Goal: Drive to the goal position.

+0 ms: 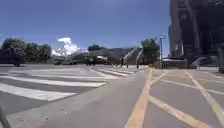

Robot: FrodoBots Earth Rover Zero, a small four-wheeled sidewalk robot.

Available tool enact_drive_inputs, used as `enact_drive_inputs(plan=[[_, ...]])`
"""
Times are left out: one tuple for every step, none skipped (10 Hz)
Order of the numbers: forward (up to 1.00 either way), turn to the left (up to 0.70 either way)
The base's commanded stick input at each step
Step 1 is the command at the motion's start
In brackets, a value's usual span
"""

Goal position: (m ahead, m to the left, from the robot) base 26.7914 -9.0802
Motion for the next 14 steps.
enact_drive_inputs(plan=[[0.45,0.00],[0.45,0.00],[0.45,0.00],[0.45,0.00],[0.45,0.00],[0.45,0.00],[0.45,0.00],[0.45,0.00],[0.45,0.00],[0.45,0.00],[0.45,-0.13],[0.45,-0.27],[0.45,-0.27],[0.45,-0.25]])
